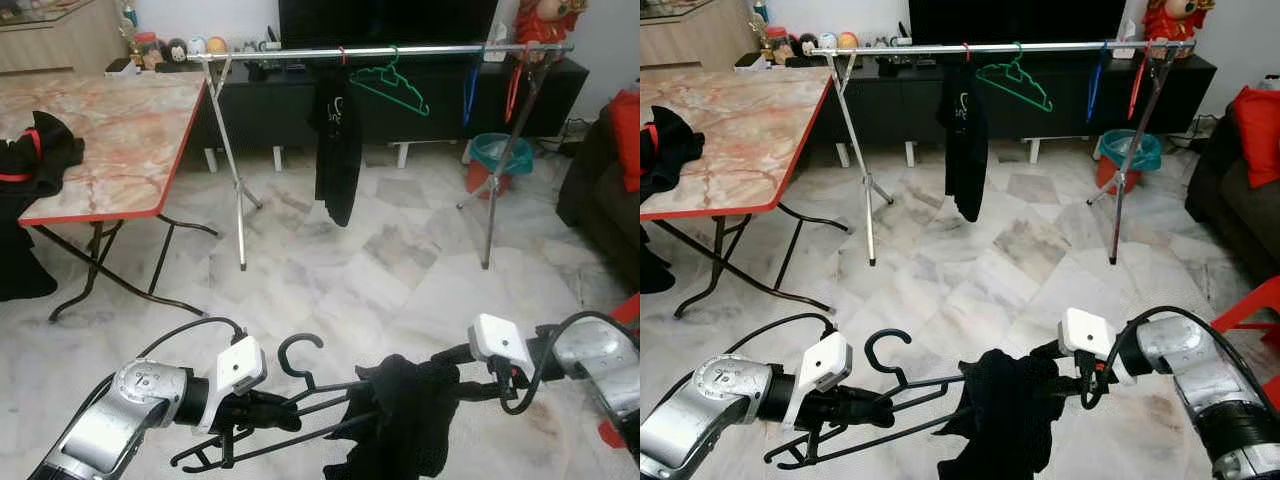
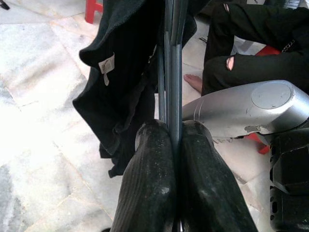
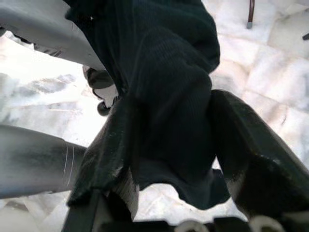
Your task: Hang hanger
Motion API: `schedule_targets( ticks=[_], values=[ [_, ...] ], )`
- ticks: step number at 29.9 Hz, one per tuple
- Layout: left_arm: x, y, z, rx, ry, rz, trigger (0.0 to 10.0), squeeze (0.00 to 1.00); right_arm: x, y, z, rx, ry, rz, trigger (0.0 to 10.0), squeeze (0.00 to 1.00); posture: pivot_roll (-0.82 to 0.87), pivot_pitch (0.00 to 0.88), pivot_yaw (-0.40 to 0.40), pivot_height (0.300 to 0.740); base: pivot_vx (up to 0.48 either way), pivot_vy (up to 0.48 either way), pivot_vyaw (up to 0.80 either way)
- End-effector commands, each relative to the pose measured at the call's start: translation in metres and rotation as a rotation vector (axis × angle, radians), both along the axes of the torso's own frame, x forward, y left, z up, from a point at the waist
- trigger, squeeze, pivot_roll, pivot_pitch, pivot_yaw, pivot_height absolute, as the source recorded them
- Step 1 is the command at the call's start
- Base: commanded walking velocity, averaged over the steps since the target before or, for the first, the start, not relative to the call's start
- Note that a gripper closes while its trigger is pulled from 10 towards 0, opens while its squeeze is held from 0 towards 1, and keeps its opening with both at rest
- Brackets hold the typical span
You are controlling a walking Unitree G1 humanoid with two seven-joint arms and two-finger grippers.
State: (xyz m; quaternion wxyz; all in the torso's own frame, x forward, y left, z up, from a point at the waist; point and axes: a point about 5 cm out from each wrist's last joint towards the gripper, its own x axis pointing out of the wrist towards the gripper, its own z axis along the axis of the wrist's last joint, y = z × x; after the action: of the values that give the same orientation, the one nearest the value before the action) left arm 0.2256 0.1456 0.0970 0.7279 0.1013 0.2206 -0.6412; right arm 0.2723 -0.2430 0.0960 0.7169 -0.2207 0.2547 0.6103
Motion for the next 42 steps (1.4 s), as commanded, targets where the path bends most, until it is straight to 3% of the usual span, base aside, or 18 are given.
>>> schedule_targets(
  ticks=[1, 30, 31, 32, 33, 34, 42],
  values=[
    [0.006, -0.002, 0.011, -0.023, -0.049, -0.004, 10.0, 0.0, 0.004, 0.002, 0.003, 0.013, -0.006, 0.004, 0.0, 0.0, -0.02, 0.0, 0.025, 0.74, 0.0, 0.0, 0.0],
    [0.008, -0.008, 0.01, -0.05, -0.071, 0.011, 10.0, 0.0, 0.003, 0.015, 0.001, 0.064, 0.033, 0.06, 0.0, 0.0, -0.02, 0.0, 0.02, 0.74, 0.0, 0.0, 0.0],
    [0.006, -0.008, 0.01, -0.058, -0.056, 0.006, 10.0, 0.11, 0.002, 0.015, 0.001, 0.065, 0.034, 0.063, 0.0, 0.0, -0.02, 0.0, 0.02, 0.74, 0.0, 0.0, 0.0],
    [0.005, -0.008, 0.011, -0.066, -0.049, -0.002, 10.0, 0.11, 0.002, 0.015, 0.001, 0.066, 0.035, 0.065, 0.0, 0.0, -0.02, 0.0, 0.02, 0.74, 0.0, 0.0, 0.0],
    [0.005, -0.008, 0.011, -0.071, -0.044, -0.007, 10.0, 0.63, 0.002, 0.016, 0.001, 0.067, 0.037, 0.068, 0.0, 0.0, -0.02, 0.0, 0.021, 0.74, 0.0, 0.0, 0.0],
    [0.004, -0.007, 0.012, -0.071, -0.034, -0.012, 10.0, 1.0, 0.001, 0.017, 0.0, 0.068, 0.039, 0.071, 0.0, 0.0, -0.02, 0.0, 0.021, 0.74, 0.0, 0.0, 0.0],
    [0.003, -0.003, 0.013, -0.049, -0.037, -0.031, 10.0, 1.0, 0.002, 0.023, -0.003, 0.074, 0.037, 0.073, 0.0, 0.0, -0.01, 0.0, 0.019, 0.74, 0.0, 0.0, 0.0]
  ],
)
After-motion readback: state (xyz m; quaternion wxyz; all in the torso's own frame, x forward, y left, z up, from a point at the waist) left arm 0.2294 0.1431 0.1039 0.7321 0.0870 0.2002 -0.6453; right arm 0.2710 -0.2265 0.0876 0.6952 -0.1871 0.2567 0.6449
